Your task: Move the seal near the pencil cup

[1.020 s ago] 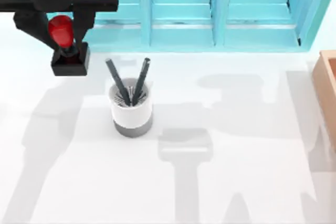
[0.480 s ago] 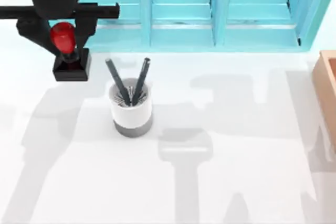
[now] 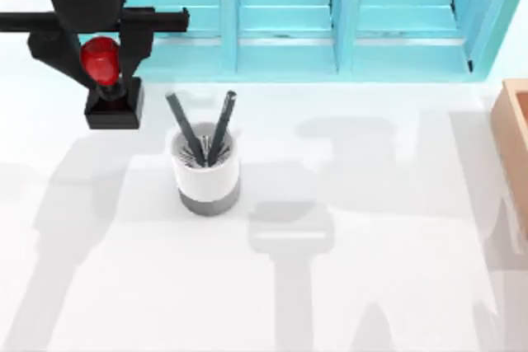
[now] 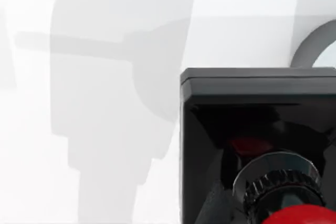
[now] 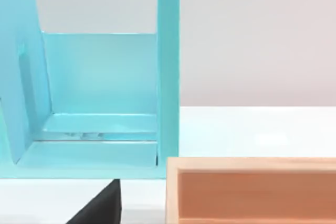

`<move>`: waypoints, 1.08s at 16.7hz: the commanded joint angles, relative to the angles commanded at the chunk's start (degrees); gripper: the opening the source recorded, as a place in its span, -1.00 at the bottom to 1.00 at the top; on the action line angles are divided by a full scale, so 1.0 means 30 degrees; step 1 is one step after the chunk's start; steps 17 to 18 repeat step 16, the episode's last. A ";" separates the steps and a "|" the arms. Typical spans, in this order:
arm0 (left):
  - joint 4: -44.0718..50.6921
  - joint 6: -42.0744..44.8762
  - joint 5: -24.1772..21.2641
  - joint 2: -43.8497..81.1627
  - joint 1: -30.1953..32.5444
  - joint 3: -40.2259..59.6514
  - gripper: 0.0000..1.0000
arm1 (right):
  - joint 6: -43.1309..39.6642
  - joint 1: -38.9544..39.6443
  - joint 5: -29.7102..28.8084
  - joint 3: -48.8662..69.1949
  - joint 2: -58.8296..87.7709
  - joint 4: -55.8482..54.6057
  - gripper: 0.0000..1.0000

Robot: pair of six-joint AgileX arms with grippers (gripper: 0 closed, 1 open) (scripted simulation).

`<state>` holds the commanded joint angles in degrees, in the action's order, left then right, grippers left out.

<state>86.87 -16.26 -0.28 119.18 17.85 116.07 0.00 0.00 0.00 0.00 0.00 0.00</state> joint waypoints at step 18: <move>0.0000 0.0000 0.0000 0.0000 0.0000 0.0000 1.00 | 0.0000 0.0000 0.0000 0.0000 0.0000 0.0000 1.00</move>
